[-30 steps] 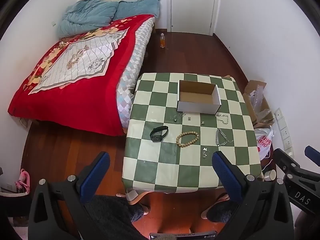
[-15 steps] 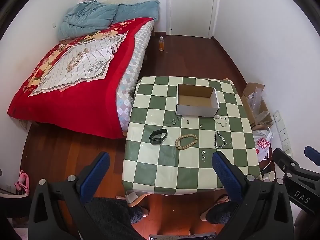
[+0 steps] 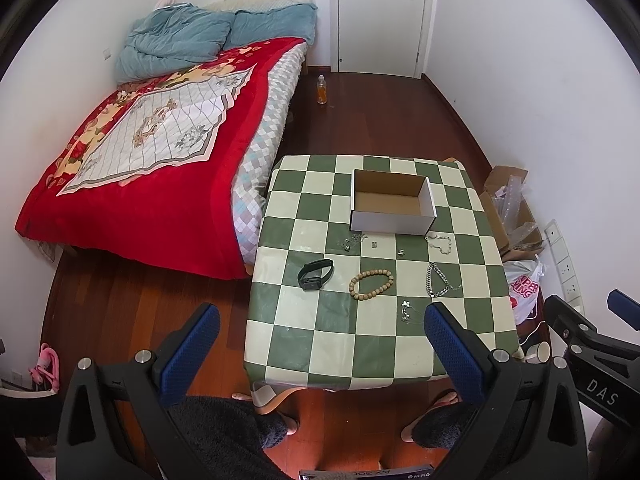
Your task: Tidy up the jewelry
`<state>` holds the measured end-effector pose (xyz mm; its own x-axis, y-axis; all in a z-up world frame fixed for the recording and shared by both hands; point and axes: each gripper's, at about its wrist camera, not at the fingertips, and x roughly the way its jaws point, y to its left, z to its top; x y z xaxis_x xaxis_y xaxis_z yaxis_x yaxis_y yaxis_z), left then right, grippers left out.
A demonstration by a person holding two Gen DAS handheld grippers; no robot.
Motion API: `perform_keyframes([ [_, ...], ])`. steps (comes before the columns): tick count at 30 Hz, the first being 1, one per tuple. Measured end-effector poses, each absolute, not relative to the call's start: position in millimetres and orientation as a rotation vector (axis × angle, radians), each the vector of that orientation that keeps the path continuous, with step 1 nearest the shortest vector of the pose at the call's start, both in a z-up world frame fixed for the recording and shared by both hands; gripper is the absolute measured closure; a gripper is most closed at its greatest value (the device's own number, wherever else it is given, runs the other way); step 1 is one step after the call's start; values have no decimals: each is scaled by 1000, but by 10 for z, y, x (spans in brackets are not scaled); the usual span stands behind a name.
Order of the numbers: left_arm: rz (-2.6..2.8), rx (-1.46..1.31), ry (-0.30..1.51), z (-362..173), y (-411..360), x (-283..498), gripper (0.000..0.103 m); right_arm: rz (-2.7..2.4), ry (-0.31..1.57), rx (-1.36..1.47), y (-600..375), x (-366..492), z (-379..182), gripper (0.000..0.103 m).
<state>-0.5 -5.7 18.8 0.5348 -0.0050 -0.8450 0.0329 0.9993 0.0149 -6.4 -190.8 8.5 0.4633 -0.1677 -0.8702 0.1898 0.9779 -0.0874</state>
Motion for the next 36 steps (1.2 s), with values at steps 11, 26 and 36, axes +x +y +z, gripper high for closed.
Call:
perform_keyframes([
  [11, -22, 31, 1002, 218, -91, -10, 0, -218, 1063, 28, -1925, -70, 113, 1],
  [26, -29, 28, 997, 246, -66, -24, 0, -218, 1064, 27, -1919, -70, 127, 1],
  [36, -29, 30, 997, 237, -54, -21, 0, -212, 1055, 28, -1902, -74, 139, 1],
])
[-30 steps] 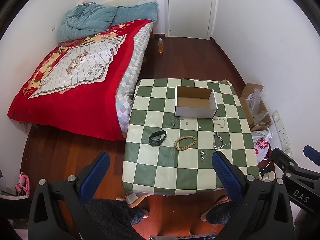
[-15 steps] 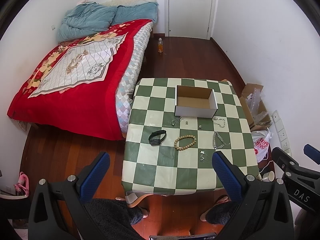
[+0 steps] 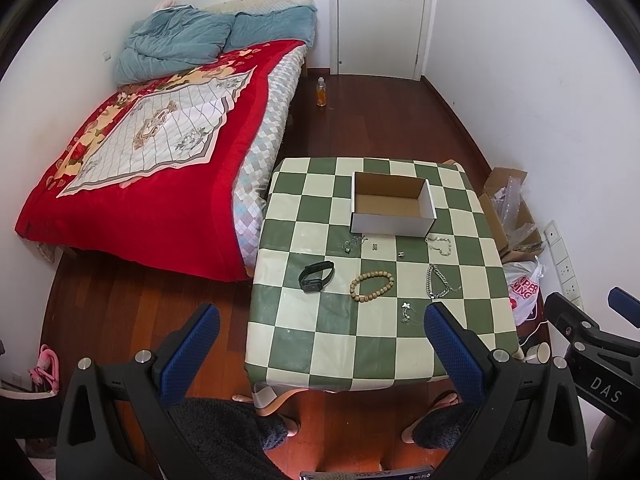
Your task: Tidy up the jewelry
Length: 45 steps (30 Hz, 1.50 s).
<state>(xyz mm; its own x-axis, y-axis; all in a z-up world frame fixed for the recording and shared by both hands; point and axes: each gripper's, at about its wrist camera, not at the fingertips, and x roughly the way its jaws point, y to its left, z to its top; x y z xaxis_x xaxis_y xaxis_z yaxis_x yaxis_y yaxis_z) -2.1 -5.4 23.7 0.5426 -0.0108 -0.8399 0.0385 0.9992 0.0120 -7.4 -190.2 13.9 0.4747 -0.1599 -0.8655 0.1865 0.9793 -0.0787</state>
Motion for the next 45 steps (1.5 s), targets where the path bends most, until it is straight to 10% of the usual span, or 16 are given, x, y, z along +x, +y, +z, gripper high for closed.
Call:
perform_keyframes([
  [28, -29, 15, 1004, 137, 8, 64, 0, -197, 1047, 33, -1888, -24, 70, 1],
  [45, 71, 226, 1235, -1596, -255, 999, 0, -224, 1307, 18, -2149, 705, -1681, 1],
])
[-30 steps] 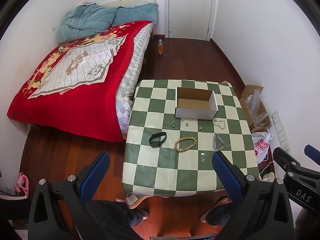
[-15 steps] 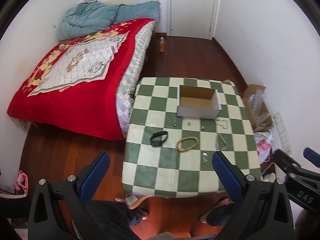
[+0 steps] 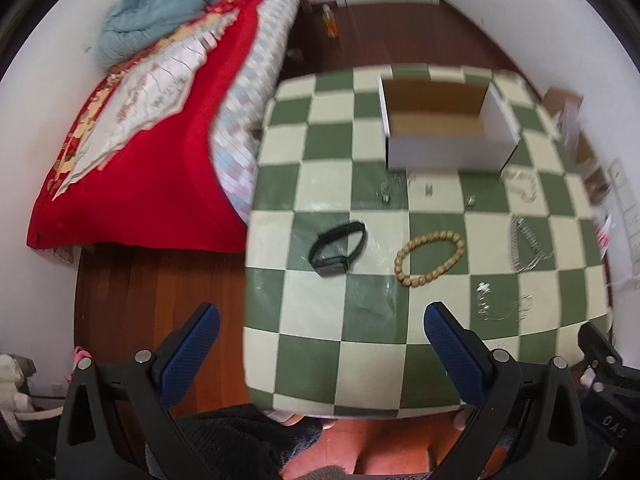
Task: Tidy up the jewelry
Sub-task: 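Lower the left tool to the black watch band and close on it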
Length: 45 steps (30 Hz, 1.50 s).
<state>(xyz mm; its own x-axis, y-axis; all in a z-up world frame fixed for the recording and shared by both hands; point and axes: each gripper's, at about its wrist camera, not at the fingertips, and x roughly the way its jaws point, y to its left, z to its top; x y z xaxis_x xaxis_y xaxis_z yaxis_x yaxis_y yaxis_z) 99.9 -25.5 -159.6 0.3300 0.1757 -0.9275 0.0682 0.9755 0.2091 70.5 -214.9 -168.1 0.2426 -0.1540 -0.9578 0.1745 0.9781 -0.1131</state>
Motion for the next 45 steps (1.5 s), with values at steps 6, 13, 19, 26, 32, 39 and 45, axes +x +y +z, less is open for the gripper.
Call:
perform_keyframes([
  [6, 75, 281, 1335, -2157, -378, 1241, 0, -217, 1437, 0, -2156, 970, -2474, 1],
  [13, 84, 295, 1377, -2475, -432, 1482, 0, -205, 1516, 4, -2205, 1135, -2949, 1],
  [19, 82, 306, 1391, -2603, -473, 1597, 0, -189, 1553, 17, -2252, 1245, -3176, 1],
  [26, 86, 306, 1396, -2630, -434, 1624, 0, -163, 1577, 35, -2246, 1293, -3360, 10],
  [32, 130, 293, 1382, -2560, -218, 1622, 0, -118, 1522, 71, -2264, 1301, -3394, 31],
  [39, 216, 236, 1403, -2579, 212, 1619, 0, -56, 1438, 45, -2120, 1339, -3296, 103],
  [45, 200, 197, 1404, -2631, 380, 1728, 0, -132, 1433, 161, -2534, 1269, -3306, 103],
])
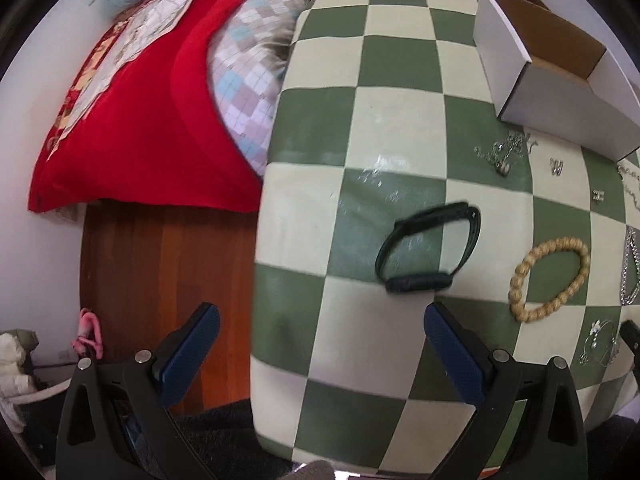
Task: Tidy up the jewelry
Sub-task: 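Lower the left tool to the black watch band and close on it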
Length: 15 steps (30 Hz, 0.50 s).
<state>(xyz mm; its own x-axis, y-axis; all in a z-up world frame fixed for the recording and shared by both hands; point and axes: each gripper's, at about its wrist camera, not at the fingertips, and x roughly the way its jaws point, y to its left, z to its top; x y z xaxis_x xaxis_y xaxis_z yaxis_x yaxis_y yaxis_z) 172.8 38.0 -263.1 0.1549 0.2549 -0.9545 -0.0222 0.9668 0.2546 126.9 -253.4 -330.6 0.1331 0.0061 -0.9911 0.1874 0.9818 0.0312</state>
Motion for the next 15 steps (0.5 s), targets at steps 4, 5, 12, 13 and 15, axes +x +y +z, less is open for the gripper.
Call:
perform_keyframes([
  [4, 80, 300, 1382, -2684, 147, 1851, 0, -146, 1455, 346, -2927, 1180, -3348, 103],
  [5, 52, 325, 1382, -2705, 90, 1866, 0, -126, 1471, 407, -3016, 1183, -3362, 103],
  [12, -64, 472, 1389, -2893, -178, 1896, 25, -6, 1483, 529, -3135, 1198, -3308, 48],
  [13, -71, 476, 1397, -2922, -187, 1892, 36, 11, 1490, 486, -3043, 1234, -3259, 46],
  [15, -96, 443, 1384, -2917, -172, 1889, 50, 37, 1498, 401, -2840, 1279, -3216, 42],
])
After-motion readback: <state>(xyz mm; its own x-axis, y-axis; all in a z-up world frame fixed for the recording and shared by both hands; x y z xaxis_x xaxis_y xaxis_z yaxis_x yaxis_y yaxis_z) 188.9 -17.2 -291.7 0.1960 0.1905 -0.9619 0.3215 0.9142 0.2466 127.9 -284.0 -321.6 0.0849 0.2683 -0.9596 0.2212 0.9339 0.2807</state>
